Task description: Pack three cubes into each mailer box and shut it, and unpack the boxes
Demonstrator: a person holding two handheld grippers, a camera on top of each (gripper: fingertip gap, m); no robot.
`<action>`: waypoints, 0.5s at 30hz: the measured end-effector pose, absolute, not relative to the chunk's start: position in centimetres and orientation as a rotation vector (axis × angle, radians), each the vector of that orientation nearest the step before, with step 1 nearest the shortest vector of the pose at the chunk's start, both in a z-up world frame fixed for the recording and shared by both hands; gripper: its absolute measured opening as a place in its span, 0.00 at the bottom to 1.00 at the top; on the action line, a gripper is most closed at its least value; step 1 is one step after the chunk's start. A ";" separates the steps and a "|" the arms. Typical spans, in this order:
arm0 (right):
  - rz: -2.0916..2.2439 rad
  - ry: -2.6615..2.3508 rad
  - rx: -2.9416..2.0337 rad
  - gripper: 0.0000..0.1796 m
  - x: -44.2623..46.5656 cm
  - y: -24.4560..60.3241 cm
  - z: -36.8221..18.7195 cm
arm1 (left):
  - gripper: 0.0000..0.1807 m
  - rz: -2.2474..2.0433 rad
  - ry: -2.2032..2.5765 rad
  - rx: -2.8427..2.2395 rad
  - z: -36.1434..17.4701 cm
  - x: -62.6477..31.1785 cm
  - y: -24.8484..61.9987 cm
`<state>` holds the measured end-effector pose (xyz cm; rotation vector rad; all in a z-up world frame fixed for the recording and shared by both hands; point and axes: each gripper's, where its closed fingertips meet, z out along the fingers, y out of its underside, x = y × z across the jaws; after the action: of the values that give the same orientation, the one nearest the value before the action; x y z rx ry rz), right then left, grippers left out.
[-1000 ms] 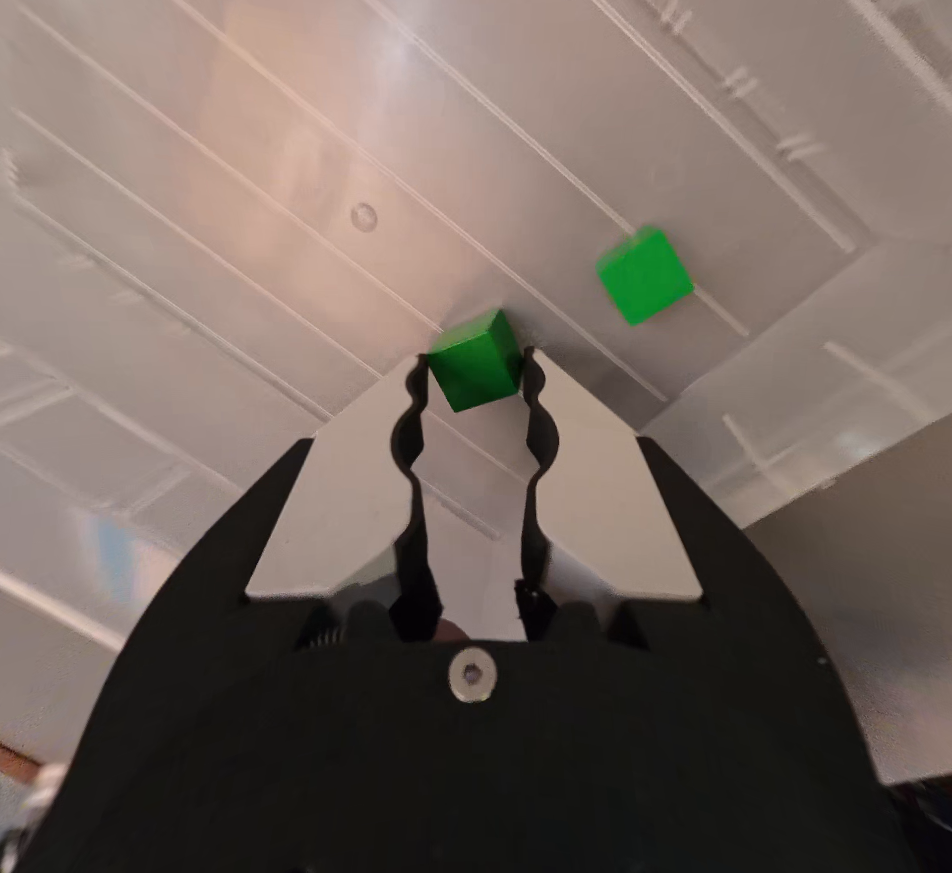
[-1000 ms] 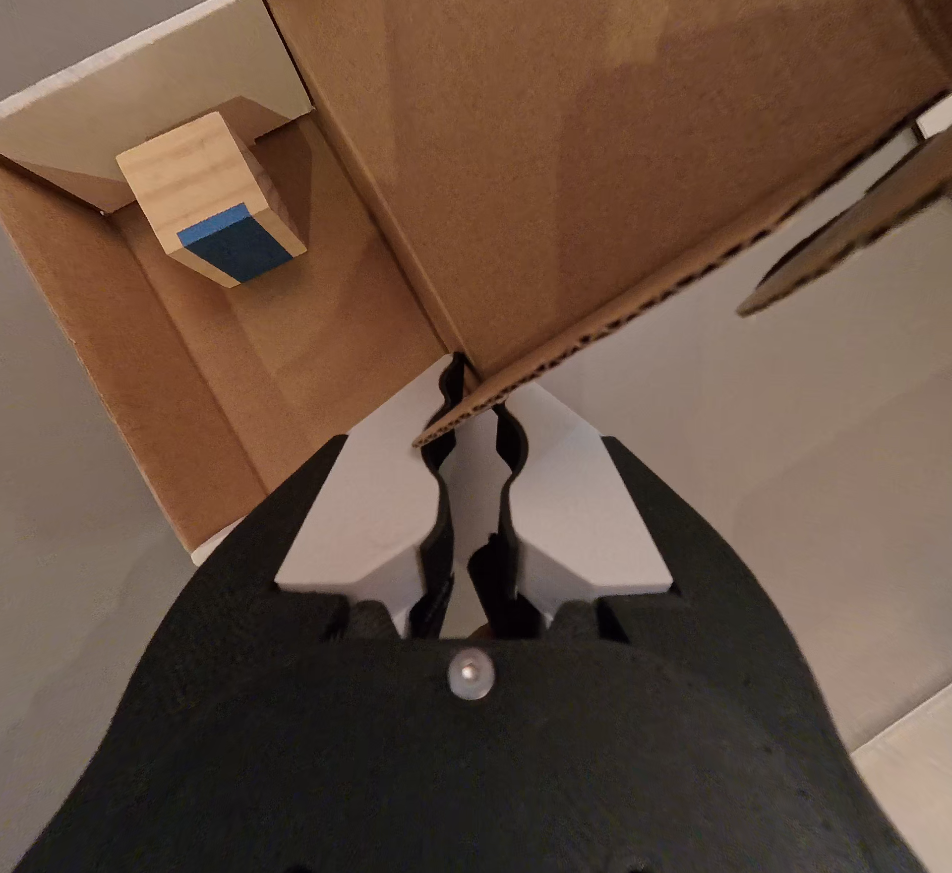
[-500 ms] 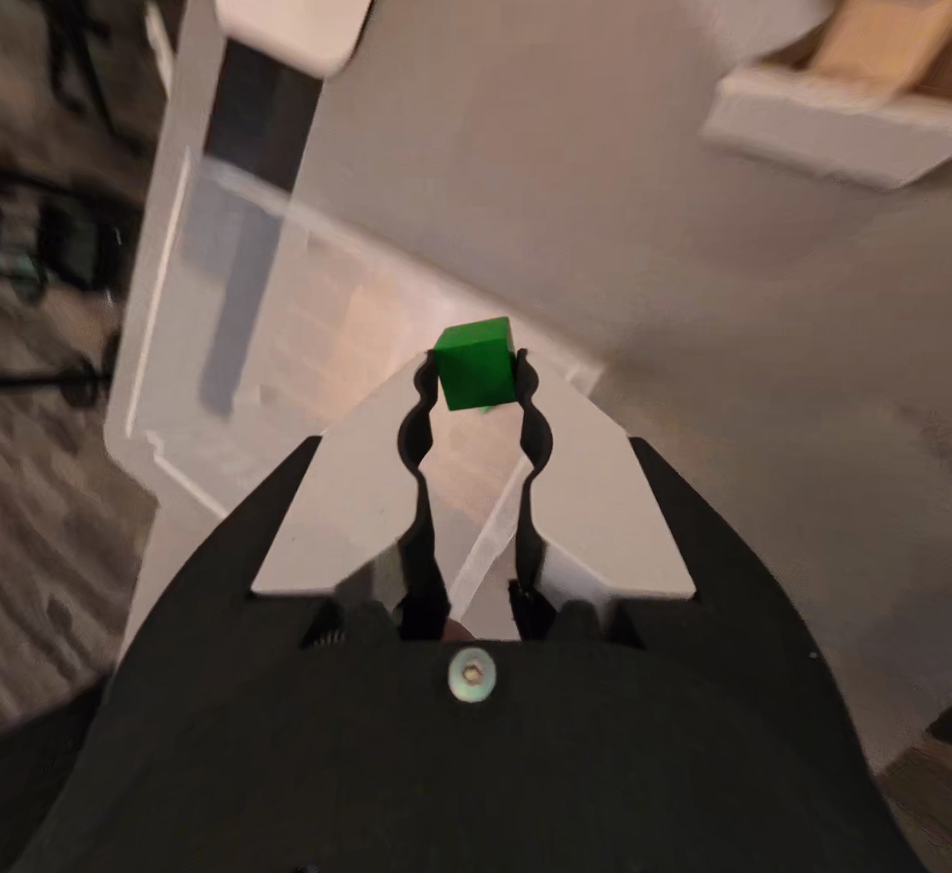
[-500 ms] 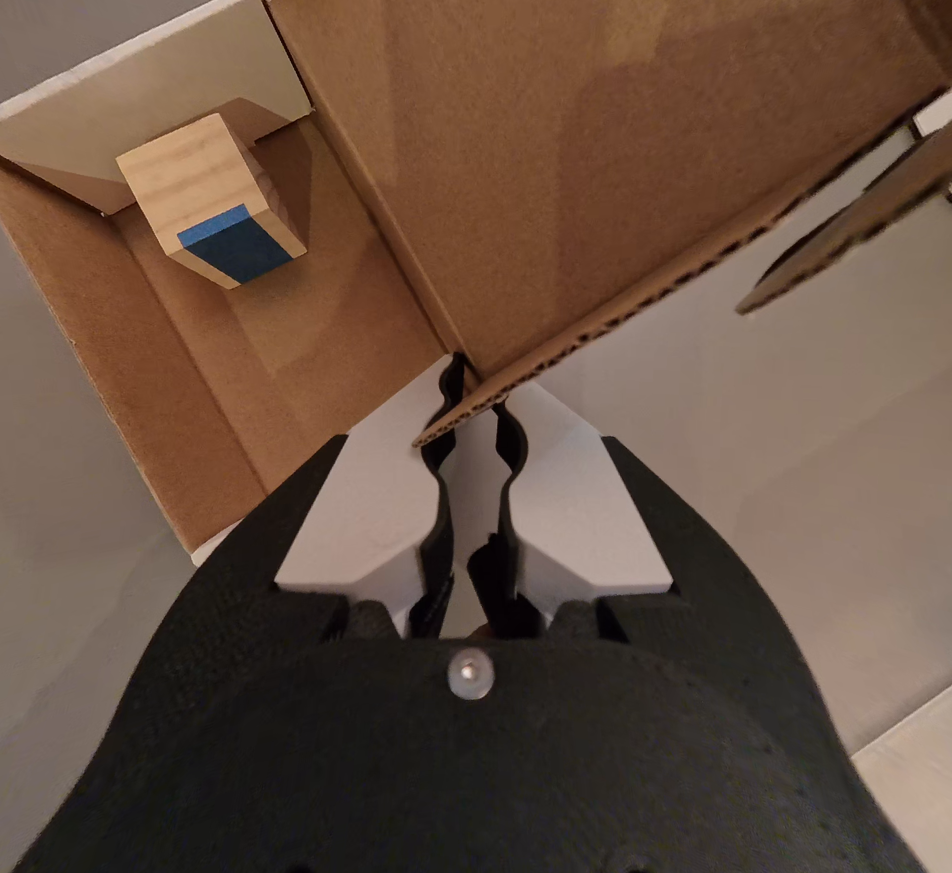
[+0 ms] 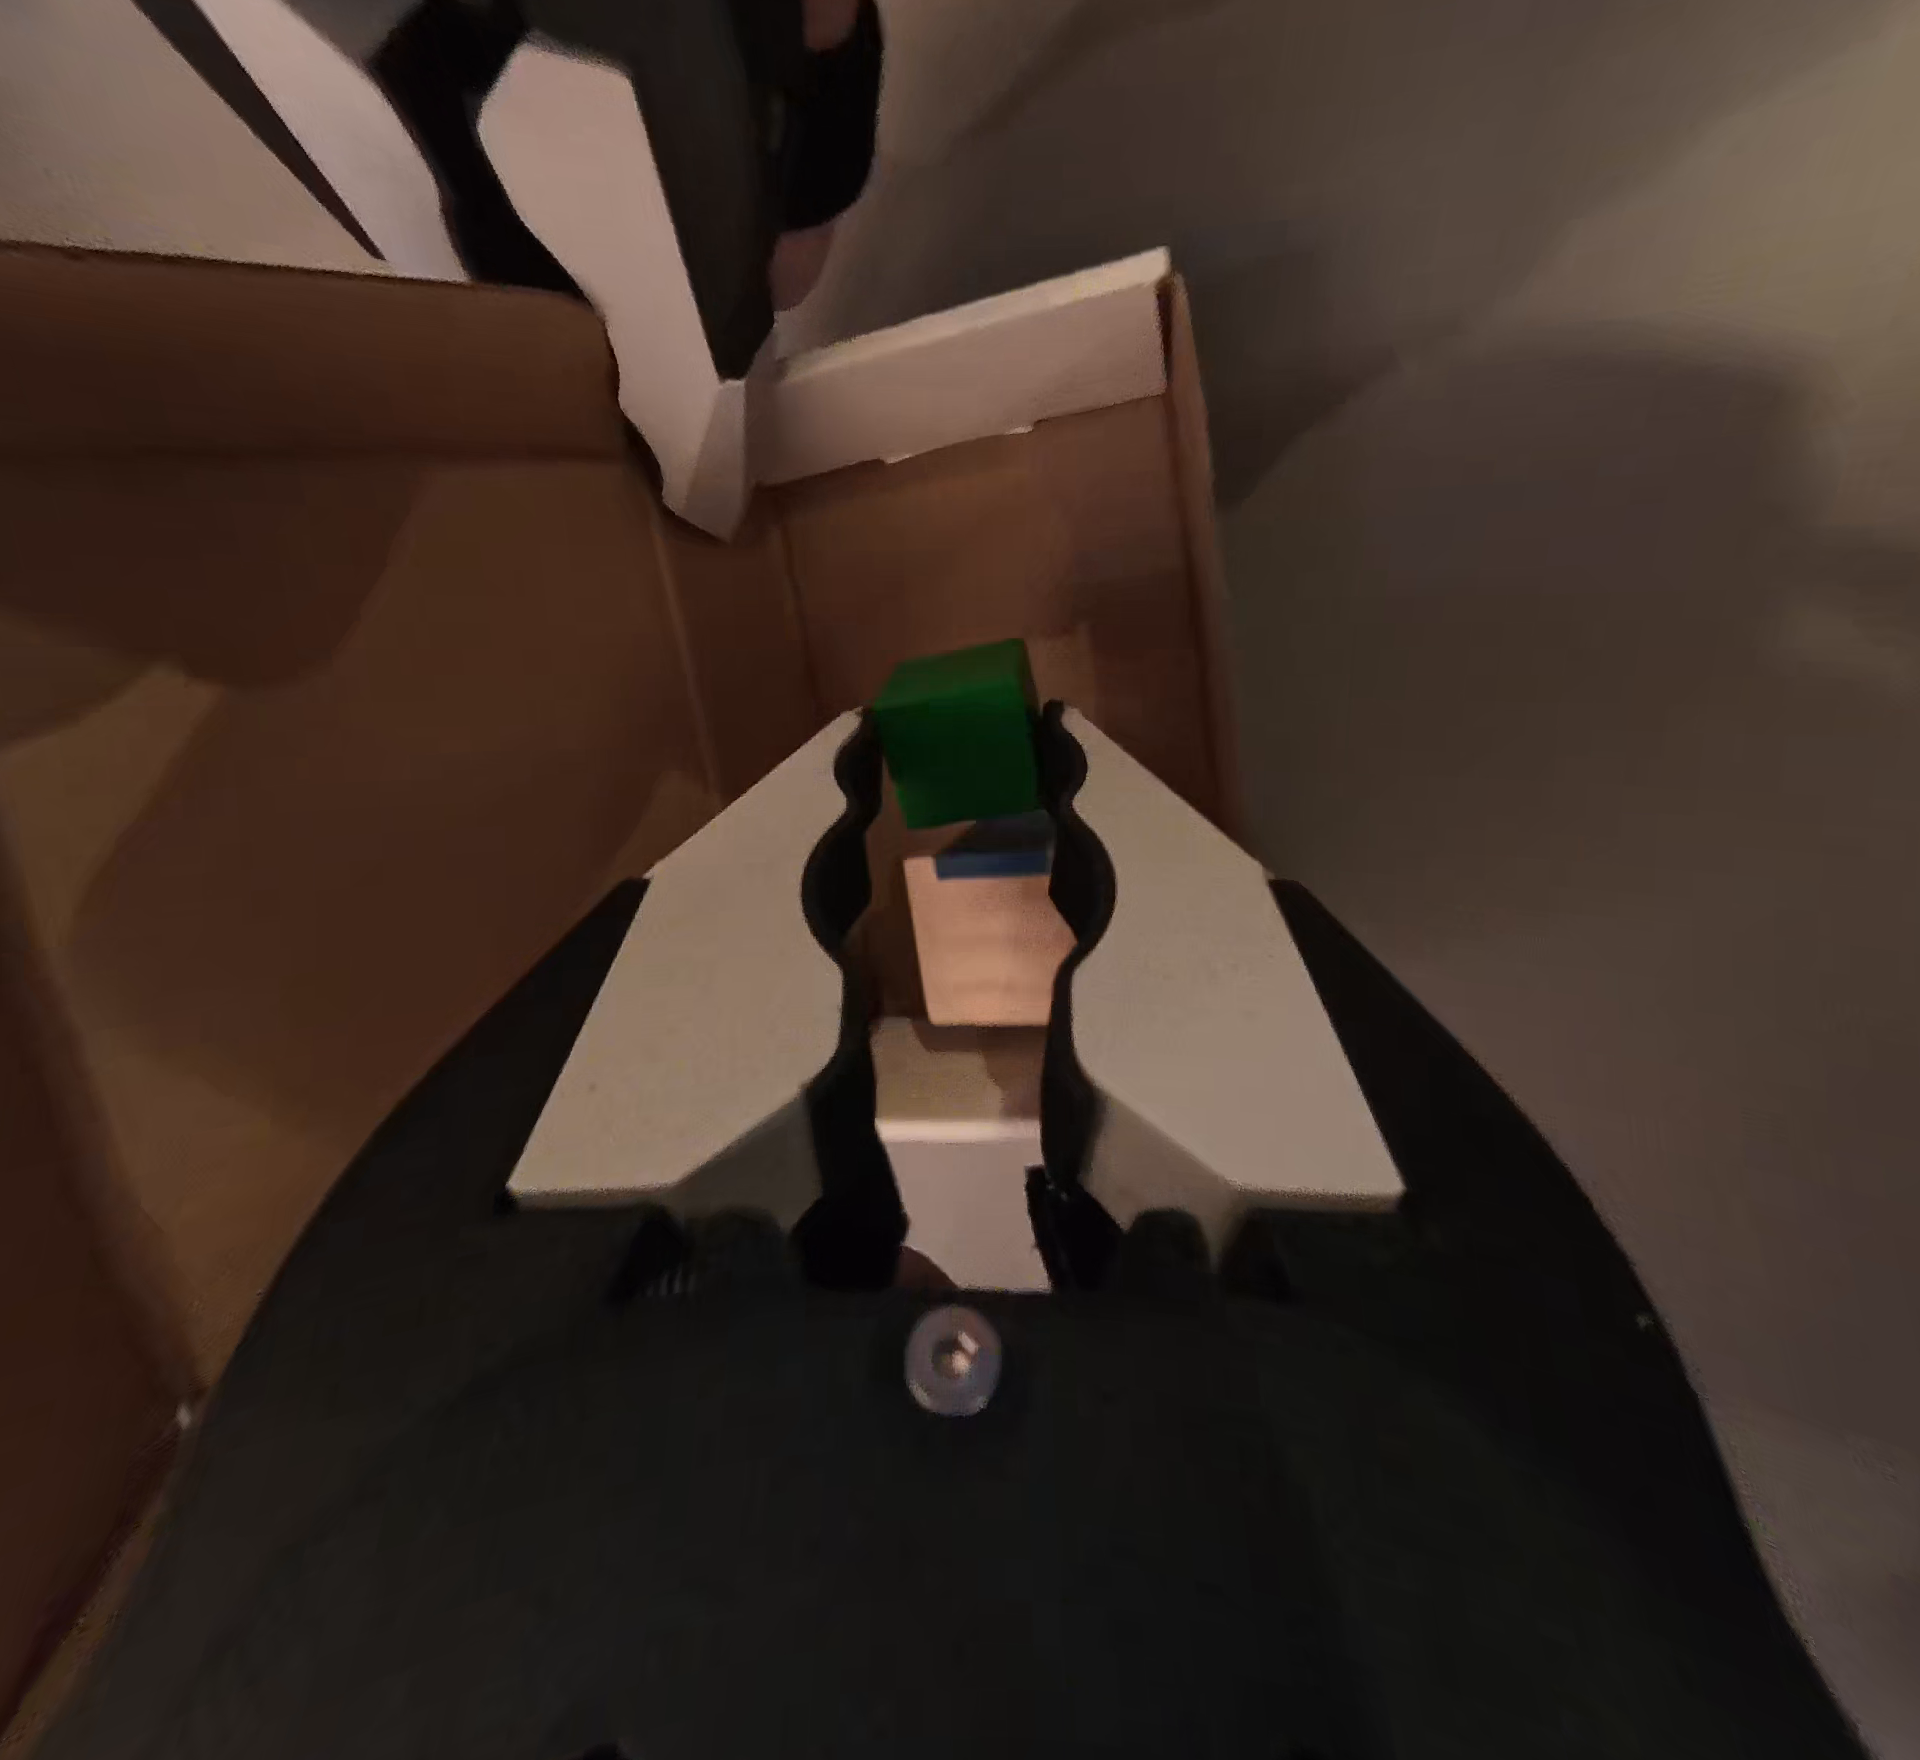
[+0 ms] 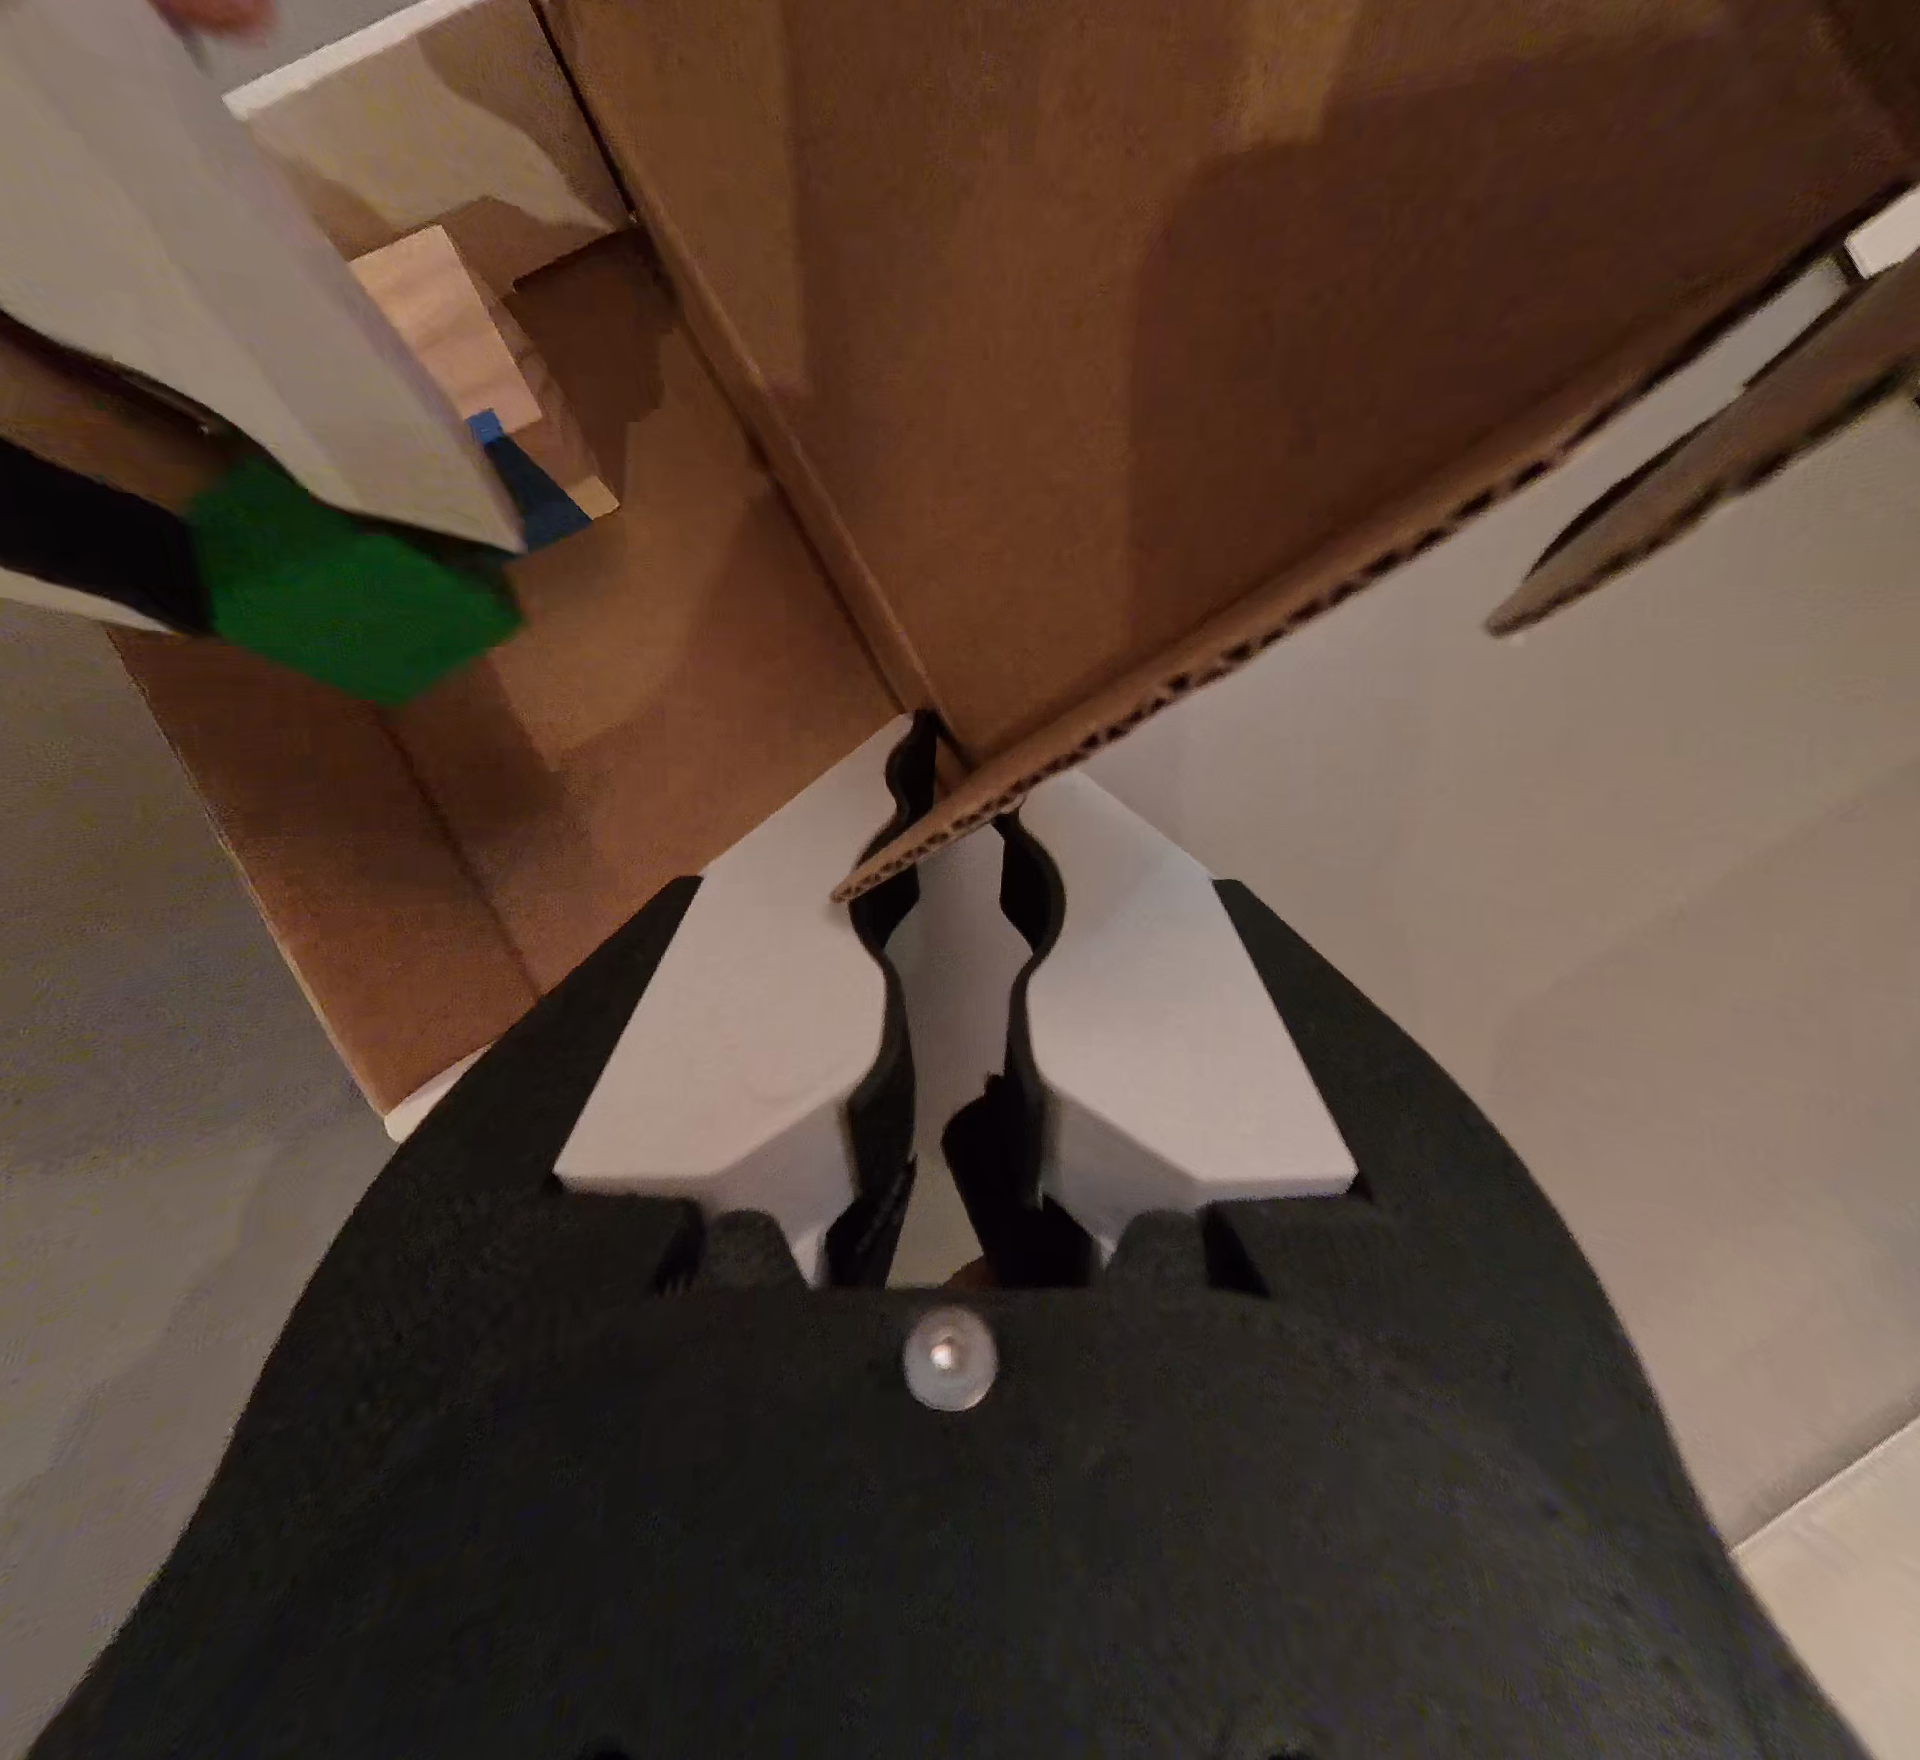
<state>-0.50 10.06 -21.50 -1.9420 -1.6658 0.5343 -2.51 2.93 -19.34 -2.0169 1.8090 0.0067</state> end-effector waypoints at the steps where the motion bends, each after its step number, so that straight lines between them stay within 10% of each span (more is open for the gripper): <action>1: 0.535 -1.665 -1.942 0.04 -0.5 10.1 -21.5 | 0.16 0.029 1.818 -2.032 -20.2 -2.6 3.3; 15: 0.533 -1.666 -1.934 0.04 -0.5 10.0 -21.5 | 0.26 0.042 1.771 -2.035 -21.2 -3.4 2.9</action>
<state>-0.51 10.04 -21.47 -1.9341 -1.6661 0.5334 -3.41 2.86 -21.22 -2.0351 1.7707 0.0421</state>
